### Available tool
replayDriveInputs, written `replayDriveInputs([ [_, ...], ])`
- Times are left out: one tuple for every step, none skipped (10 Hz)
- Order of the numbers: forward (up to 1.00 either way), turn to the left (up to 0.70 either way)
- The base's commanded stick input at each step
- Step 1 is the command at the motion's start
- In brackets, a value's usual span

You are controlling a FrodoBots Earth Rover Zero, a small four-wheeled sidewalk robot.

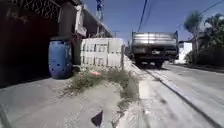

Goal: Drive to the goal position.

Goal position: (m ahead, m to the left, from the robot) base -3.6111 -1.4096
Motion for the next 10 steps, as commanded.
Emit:
replayDriveInputs([
  [0.00,-0.70],
  [0.00,-0.70],
  [0.00,-0.70],
  [0.00,-0.70],
  [0.00,-0.70],
  [0.00,-0.70],
  [0.00,-0.70],
  [0.00,-0.70],
  [0.00,-0.70],
  [0.00,-0.70],
])
